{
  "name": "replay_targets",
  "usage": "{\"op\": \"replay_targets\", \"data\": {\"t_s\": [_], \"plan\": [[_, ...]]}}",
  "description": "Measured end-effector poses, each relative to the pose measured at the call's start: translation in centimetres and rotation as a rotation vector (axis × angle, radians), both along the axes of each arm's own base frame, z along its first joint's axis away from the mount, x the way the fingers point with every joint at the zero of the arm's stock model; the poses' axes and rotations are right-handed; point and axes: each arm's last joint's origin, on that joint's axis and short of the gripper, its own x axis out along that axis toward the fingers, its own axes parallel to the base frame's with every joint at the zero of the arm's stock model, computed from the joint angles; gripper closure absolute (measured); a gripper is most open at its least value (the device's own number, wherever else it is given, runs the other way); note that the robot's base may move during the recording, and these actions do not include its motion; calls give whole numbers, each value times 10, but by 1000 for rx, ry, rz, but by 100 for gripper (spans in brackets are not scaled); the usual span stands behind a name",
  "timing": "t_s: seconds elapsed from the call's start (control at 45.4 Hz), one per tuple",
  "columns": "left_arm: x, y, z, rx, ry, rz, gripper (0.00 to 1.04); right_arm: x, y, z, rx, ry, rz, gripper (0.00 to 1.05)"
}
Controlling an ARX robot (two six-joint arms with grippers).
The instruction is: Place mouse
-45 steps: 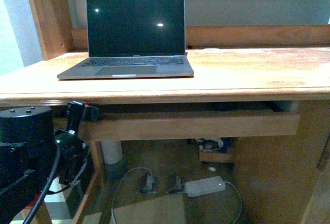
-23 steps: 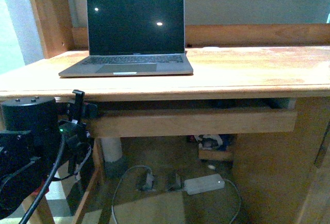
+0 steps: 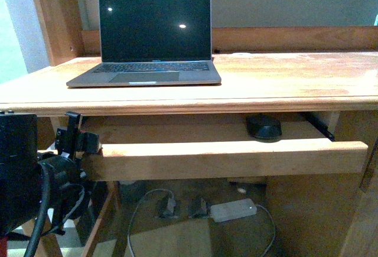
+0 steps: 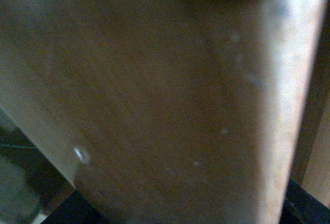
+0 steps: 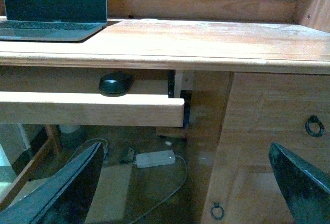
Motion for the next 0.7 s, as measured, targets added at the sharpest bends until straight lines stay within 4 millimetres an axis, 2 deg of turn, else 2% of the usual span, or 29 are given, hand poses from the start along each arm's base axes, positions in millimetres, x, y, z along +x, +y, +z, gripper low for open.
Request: {"op": "replay_targets", "data": {"t_s": [0.176,0.22,0.308,0.418,0.705], "plan": [[-21,0,8,17,77,-1,48,0,0,0,0,0,0,7],[-32,0,12,29,117,-4,46,0,0,0,0,0,0,7],[-48,-6,19,281,179,-119,25,0,0,0,0,0,0,7],[-58,-12,26,448,245,-232,5,0,0,0,0,0,0,7],[-82,-3,60,546,447,-386,6,0,0,0,0,0,0,7]]}}
